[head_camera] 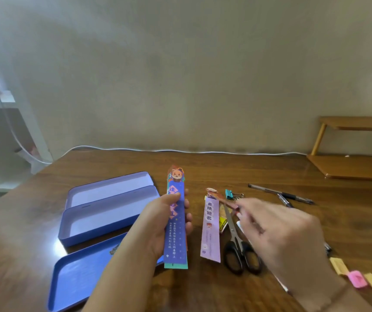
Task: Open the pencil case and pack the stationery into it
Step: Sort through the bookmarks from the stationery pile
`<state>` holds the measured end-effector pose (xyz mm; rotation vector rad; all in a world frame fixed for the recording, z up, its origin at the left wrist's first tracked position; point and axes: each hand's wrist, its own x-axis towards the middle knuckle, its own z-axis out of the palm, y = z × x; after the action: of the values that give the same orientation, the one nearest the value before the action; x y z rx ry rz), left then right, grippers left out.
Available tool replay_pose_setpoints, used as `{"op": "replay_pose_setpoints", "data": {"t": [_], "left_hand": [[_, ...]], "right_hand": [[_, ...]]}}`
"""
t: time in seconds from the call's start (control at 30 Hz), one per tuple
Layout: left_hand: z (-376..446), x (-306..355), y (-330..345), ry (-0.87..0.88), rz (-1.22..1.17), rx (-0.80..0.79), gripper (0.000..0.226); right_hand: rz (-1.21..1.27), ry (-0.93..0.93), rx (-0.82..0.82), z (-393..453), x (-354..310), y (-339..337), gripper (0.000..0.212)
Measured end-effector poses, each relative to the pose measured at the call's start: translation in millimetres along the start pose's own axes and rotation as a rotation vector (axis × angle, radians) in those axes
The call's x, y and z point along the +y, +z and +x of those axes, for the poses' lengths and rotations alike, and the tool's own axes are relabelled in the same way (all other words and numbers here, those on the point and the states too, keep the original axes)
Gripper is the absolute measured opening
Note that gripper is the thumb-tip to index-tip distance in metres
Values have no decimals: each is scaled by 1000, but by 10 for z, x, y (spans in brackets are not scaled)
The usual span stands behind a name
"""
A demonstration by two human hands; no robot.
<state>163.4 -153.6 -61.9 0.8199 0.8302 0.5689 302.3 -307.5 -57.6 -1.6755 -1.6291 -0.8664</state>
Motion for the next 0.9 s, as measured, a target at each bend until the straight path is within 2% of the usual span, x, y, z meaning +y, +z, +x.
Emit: {"op": "replay_pose_setpoints", "data": {"t": [0.1, 0.17, 0.27, 0.33, 0.4, 0.47, 0.53, 0.6, 0.63, 0.77, 0.83, 0.9], "left_hand": [[-38, -101, 130, -63, 36, -54, 41], [-59, -153, 210, -85, 43, -115, 49], [-42, -165, 242, -14, 29, -133, 36], [-3, -127, 183, 31, 7, -111, 29], [40, -70, 92, 28, -44, -97, 24], [55, -3, 13, 37, -139, -96, 19], [39, 43, -29, 65, -186, -98, 18], [33, 55, -42, 80, -202, -111, 20], [30, 53, -42, 81, -202, -112, 21], [23, 24, -27, 60, -166, -124, 23], [22, 13, -16, 50, -133, -114, 23], [26, 14, -4, 52, -120, -96, 22]], "right_hand": [[3, 59, 173, -7, 1, -31, 18], [51, -28, 152, -43, -134, 54, 25], [141, -216, -38, -115, -299, 195, 20], [236, -173, -133, -131, -294, 229, 20], [244, -57, -274, -143, -240, 232, 41], [82, -15, -543, -127, -231, 239, 73], [35, -8, -793, -147, -242, 258, 101], [66, 10, -996, -146, -260, 225, 103], [80, -5, -1014, -126, -254, 208, 96], [95, -167, -952, -91, -288, 169, 60], [27, -269, -714, -158, -254, 219, 34], [8, -240, -381, -179, -160, 221, 23]]}}
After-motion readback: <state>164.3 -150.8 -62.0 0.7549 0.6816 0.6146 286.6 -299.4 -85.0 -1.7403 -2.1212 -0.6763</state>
